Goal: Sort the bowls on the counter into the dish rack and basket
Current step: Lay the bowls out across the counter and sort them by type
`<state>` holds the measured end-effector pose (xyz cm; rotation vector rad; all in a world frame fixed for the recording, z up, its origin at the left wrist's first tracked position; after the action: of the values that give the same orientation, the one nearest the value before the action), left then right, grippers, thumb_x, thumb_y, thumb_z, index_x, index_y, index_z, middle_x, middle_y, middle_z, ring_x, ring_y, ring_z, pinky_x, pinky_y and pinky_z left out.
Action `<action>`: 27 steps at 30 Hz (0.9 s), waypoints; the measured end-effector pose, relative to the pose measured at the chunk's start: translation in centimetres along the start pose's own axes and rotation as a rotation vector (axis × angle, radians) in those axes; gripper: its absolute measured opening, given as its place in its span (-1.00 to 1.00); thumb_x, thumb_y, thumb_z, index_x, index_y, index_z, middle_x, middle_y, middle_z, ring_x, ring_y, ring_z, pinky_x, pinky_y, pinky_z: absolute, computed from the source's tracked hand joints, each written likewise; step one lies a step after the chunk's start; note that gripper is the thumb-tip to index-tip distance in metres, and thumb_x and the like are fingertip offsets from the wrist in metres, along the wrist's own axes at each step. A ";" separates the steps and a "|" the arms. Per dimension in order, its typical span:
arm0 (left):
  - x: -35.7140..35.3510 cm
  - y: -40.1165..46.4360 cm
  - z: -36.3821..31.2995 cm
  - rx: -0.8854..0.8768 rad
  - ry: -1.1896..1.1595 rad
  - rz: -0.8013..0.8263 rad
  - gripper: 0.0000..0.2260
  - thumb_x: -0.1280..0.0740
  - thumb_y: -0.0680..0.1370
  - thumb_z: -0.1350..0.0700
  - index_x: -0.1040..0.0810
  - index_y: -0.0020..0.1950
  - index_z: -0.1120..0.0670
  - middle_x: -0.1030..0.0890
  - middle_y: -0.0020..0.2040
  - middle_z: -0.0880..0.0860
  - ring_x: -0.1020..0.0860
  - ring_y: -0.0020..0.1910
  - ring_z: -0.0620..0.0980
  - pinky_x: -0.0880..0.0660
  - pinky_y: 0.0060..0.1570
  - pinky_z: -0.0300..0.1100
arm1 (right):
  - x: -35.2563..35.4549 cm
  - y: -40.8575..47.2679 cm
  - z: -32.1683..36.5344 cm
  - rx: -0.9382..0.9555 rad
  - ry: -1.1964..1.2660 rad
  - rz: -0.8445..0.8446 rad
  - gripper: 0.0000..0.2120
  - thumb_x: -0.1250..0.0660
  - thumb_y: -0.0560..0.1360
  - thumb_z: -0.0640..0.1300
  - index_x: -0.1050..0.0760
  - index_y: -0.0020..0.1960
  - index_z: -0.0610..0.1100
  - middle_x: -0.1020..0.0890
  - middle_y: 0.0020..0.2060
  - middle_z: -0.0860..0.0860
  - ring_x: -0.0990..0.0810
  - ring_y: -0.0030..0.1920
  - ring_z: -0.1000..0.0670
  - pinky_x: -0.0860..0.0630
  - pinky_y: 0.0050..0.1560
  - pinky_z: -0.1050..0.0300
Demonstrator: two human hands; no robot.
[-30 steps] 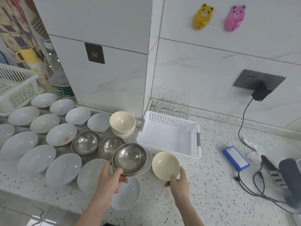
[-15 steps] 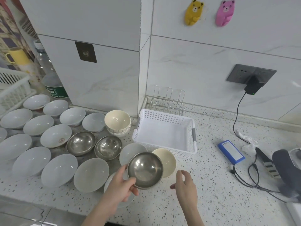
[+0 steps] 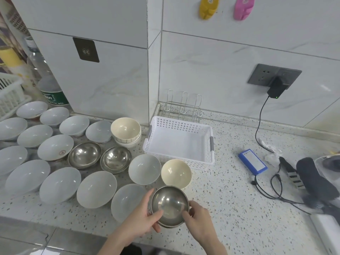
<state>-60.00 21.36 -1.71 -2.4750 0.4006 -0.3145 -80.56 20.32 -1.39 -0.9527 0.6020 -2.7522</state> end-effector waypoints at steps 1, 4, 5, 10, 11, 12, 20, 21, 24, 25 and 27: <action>-0.1 0.0 0.1 -0.007 -0.003 0.001 -0.37 -0.37 0.53 -0.08 -0.01 0.39 -0.40 -0.70 -0.32 -0.03 -0.51 -0.55 -0.23 -0.37 -0.53 -0.42 | 0.0 0.0 -0.1 -0.001 -0.003 0.010 -0.93 -0.28 0.50 -0.08 -0.54 -0.11 -0.01 -0.48 -0.51 0.08 -0.38 -0.51 0.16 -0.31 -0.43 0.30; -0.2 0.1 0.4 -0.024 0.039 0.000 -0.17 -0.51 0.36 -0.06 -0.05 0.44 -0.34 -0.67 -0.24 -0.05 -0.56 -0.49 -0.21 -0.42 -0.48 -0.45 | -0.3 0.2 -0.4 -0.003 -0.040 0.027 -0.92 -0.28 0.48 -0.08 -0.53 -0.14 -0.05 -0.50 -0.46 0.07 -0.39 -0.47 0.16 -0.32 -0.41 0.29; -0.1 0.2 0.6 -0.020 0.075 -0.005 -0.07 -0.54 0.29 -0.07 -0.03 0.48 -0.30 -0.66 -0.16 -0.04 -0.61 -0.38 -0.20 -0.48 -0.37 -0.42 | -0.5 0.2 -0.5 -0.005 -0.059 0.036 -0.90 -0.28 0.48 -0.06 -0.54 -0.12 -0.07 -0.53 -0.42 0.06 -0.41 -0.44 0.15 -0.35 -0.38 0.26; 0.0 0.5 0.9 0.000 0.287 -0.026 0.16 -0.57 0.20 -0.13 0.14 0.58 -0.20 -0.56 0.26 0.04 -0.60 0.09 -0.03 -0.51 0.17 -0.19 | -1.1 0.2 -0.9 -0.007 -0.117 0.051 -0.85 -0.28 0.49 0.01 -0.54 -0.04 -0.05 -0.64 -0.25 -0.01 -0.53 -0.31 0.06 -0.41 -0.30 0.22; -0.2 0.5 0.8 0.004 0.331 -0.031 0.14 -0.56 0.23 -0.13 0.16 0.58 -0.20 -0.58 0.19 0.01 -0.59 -0.01 -0.09 -0.51 0.09 -0.26 | -1.3 0.2 -1.0 -0.005 -0.122 0.049 -0.86 -0.28 0.50 0.02 -0.54 -0.04 -0.02 -0.64 -0.24 0.00 -0.55 -0.28 0.07 -0.42 -0.30 0.23; -0.3 0.6 0.7 0.008 0.365 -0.034 0.13 -0.55 0.27 -0.13 0.18 0.58 -0.19 -0.58 0.09 -0.05 -0.57 -0.10 -0.14 -0.50 0.02 -0.31 | -1.4 0.2 -1.0 -0.002 -0.128 0.048 -0.85 -0.27 0.51 0.04 -0.54 -0.04 -0.01 -0.64 -0.24 0.01 -0.56 -0.27 0.07 -0.43 -0.29 0.24; -0.5 0.8 0.2 0.000 0.495 -0.029 0.08 -0.51 0.38 -0.04 0.24 0.60 -0.10 -0.53 -0.24 -0.07 -0.56 -0.23 -0.14 -0.56 -0.04 -0.22 | -1.9 0.5 -1.0 -0.010 -0.114 0.016 -0.74 -0.18 0.59 0.09 -0.52 -0.07 -0.06 -0.57 -0.39 -0.02 -0.44 -0.42 0.09 -0.33 -0.37 0.21; -0.4 0.7 0.2 -0.001 0.503 -0.030 0.07 -0.50 0.38 -0.03 0.25 0.60 -0.10 -0.52 -0.24 -0.08 -0.55 -0.24 -0.14 -0.56 -0.05 -0.23 | -2.0 0.5 -1.0 -0.021 -0.114 0.015 -0.72 -0.17 0.59 0.09 -0.51 -0.09 -0.07 -0.53 -0.42 0.00 -0.42 -0.43 0.10 -0.32 -0.36 0.19; -0.2 0.5 0.4 0.006 0.511 -0.025 0.07 -0.48 0.40 -0.05 0.29 0.59 -0.12 -0.55 -0.19 -0.08 -0.55 -0.24 -0.17 -0.54 -0.07 -0.26 | -2.0 0.5 -0.8 -0.079 -0.136 0.014 -0.70 -0.11 0.59 0.15 -0.51 -0.08 0.01 -0.49 -0.45 0.09 -0.44 -0.39 0.11 -0.36 -0.28 0.15; 0.0 0.4 0.4 0.009 0.491 -0.015 0.05 -0.47 0.40 -0.06 0.28 0.58 -0.13 -0.60 -0.16 -0.08 -0.58 -0.23 -0.17 -0.55 -0.07 -0.27 | -1.9 0.4 -0.6 -0.110 -0.153 0.006 -0.68 -0.08 0.59 0.20 -0.53 0.03 0.05 -0.56 -0.38 0.11 -0.52 -0.31 0.09 -0.41 -0.22 0.14; 0.8 0.2 0.4 -0.006 0.417 0.005 -0.07 -0.42 0.42 -0.11 0.14 0.59 -0.17 -0.69 -0.26 -0.06 -0.65 -0.24 -0.22 -0.55 -0.05 -0.30 | -1.3 0.4 0.0 -0.157 -0.197 -0.072 -0.52 -0.02 0.57 0.28 -0.45 0.31 0.07 -0.62 -0.25 0.15 -0.60 -0.14 0.06 -0.45 -0.13 0.12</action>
<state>-59.22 21.11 -2.05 -2.4064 0.5760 -0.8335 -79.54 20.37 -2.28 -1.2857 0.7719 -2.6586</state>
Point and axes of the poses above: each hand's wrist, its own y-axis towards the middle knuckle, its own x-axis out of the back of the hand, z = x × y, the point moved 1 cm from there along y, towards the middle knuckle
